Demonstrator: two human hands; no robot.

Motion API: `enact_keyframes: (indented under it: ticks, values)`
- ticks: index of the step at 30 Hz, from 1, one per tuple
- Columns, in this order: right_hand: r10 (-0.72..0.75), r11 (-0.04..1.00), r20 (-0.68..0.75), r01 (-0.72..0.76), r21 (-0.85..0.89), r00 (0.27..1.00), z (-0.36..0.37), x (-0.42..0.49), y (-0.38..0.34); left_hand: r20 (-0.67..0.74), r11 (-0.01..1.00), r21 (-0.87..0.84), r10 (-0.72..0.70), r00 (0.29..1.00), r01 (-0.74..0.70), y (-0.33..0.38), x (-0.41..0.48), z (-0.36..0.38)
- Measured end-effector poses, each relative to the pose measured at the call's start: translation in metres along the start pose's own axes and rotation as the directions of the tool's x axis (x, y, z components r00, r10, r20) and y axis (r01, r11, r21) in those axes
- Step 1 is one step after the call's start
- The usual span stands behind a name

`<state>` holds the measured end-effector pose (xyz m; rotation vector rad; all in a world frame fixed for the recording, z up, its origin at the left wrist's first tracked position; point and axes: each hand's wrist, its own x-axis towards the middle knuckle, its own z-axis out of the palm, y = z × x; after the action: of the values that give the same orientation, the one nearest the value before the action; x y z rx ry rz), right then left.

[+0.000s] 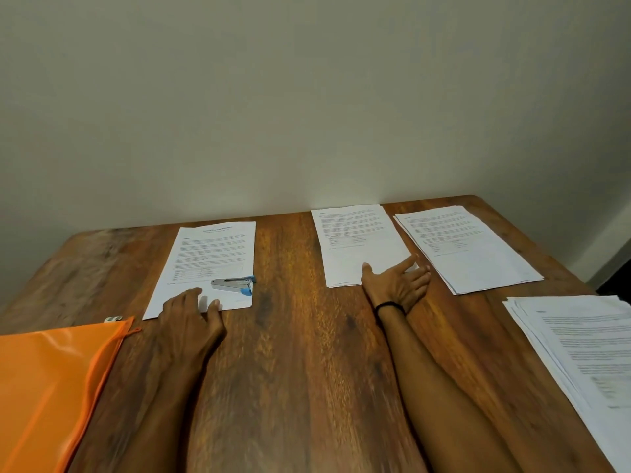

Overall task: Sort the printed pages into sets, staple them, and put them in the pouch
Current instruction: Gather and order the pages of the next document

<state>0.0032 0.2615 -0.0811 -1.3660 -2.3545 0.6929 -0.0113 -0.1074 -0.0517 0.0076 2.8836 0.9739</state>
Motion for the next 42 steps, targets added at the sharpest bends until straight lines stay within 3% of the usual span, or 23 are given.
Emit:
enact_keyframes:
  ticks: [4, 8, 10, 14, 17, 18, 19, 20, 22, 23, 24, 25, 26, 27, 29, 32, 36, 39, 40, 42]
  values:
    - [-0.004, 0.99, -0.025, 0.0, -0.14, 1.0, 0.003, 0.007, -0.007, -0.088, 0.998, 0.051, 0.039, 0.995, -0.035, 0.003, -0.001, 0.012]
    - [0.015, 0.982, 0.078, 0.0, -0.188, 0.997, -0.01, 0.015, -0.024, -0.086, 0.999, 0.033, 0.031, 0.996, -0.028, 0.007, -0.003, 0.014]
    - [0.042, 0.996, 0.15, -0.029, -0.088, 0.988, -0.015, 0.014, -0.034, -0.112, 0.999, 0.027, 0.029, 0.993, -0.026, 0.005, -0.004, 0.013]
    - [0.022, 0.956, 0.247, -0.092, 0.277, 0.969, -0.018, 0.004, -0.036, -0.051, 0.998, 0.031, 0.057, 0.997, -0.055, 0.005, -0.012, 0.008]
    - [0.051, 0.745, 0.367, -0.28, 0.605, 0.929, -0.027, -0.013, -0.014, -0.122, 0.996, 0.02, 0.086, 0.989, -0.084, 0.02, -0.035, 0.006]
    - [0.064, 0.662, 0.406, -0.343, 0.666, 0.912, -0.031, -0.022, -0.005, -0.068, 0.997, -0.006, 0.081, 0.994, -0.082, 0.026, -0.041, 0.002]
    - [0.07, 0.597, 0.433, -0.385, 0.703, 0.899, -0.034, -0.032, 0.005, 0.043, 0.994, -0.047, 0.096, 0.994, -0.094, 0.028, -0.044, -0.001]
    - [0.07, 0.546, 0.459, -0.419, 0.725, 0.886, -0.039, -0.046, 0.015, 0.239, 0.988, -0.129, 0.111, 0.965, -0.082, 0.027, -0.043, -0.009]
    - [0.054, 0.445, 0.513, -0.481, 0.756, 0.857, -0.047, -0.082, 0.037, 0.554, 0.947, -0.318, 0.145, 0.82, 0.047, 0.023, -0.042, -0.008]
    - [0.039, 0.392, 0.54, -0.51, 0.766, 0.841, -0.052, -0.103, 0.048, 0.584, 0.934, -0.351, 0.159, 0.796, 0.071, 0.022, -0.049, 0.003]
    - [0.021, 0.359, 0.559, -0.528, 0.77, 0.829, -0.057, -0.125, 0.059, 0.533, 0.916, -0.385, 0.12, 0.838, 0.114, 0.029, -0.062, 0.011]
    - [0.006, 0.339, 0.569, -0.537, 0.773, 0.822, -0.062, -0.148, 0.07, 0.336, 0.909, -0.412, 0.079, 0.939, 0.071, 0.037, -0.08, 0.022]
    - [-0.008, 0.341, 0.575, -0.538, 0.77, 0.818, -0.067, -0.171, 0.08, 0.126, 0.913, -0.407, 0.091, 0.988, -0.032, 0.035, -0.088, 0.035]
    - [-0.033, 0.355, 0.582, -0.534, 0.767, 0.813, -0.073, -0.195, 0.089, 0.041, 0.893, -0.442, 0.114, 0.993, -0.085, 0.04, -0.099, 0.041]
    - [-0.103, 0.439, 0.589, -0.494, 0.75, 0.802, -0.089, -0.238, 0.103, 0.089, 0.831, -0.553, 0.119, 0.989, -0.05, 0.046, -0.112, 0.043]
    - [-0.197, 0.512, 0.581, -0.423, 0.748, 0.79, -0.115, -0.278, 0.121, 0.12, 0.832, -0.554, 0.057, 0.991, 0.019, 0.035, -0.11, 0.044]
    - [-0.294, 0.538, 0.647, -0.438, 0.72, 0.703, -0.143, -0.295, 0.136, 0.15, 0.744, -0.668, 0.139, 0.979, -0.003, 0.024, -0.114, 0.053]
    - [-0.316, 0.667, 0.703, -0.378, 0.642, 0.637, -0.16, -0.302, 0.142, 0.127, 0.685, -0.728, 0.171, 0.977, -0.025, 0.02, -0.118, 0.052]
    - [-0.309, 0.719, 0.707, -0.331, 0.611, 0.636, -0.167, -0.302, 0.142, 0.119, 0.657, -0.753, 0.19, 0.975, -0.036, 0.016, -0.118, 0.053]
    - [-0.294, 0.807, 0.635, -0.17, 0.565, 0.714, -0.176, -0.294, 0.142, 0.104, 0.624, -0.779, 0.223, 0.969, -0.06, 0.004, -0.114, 0.053]
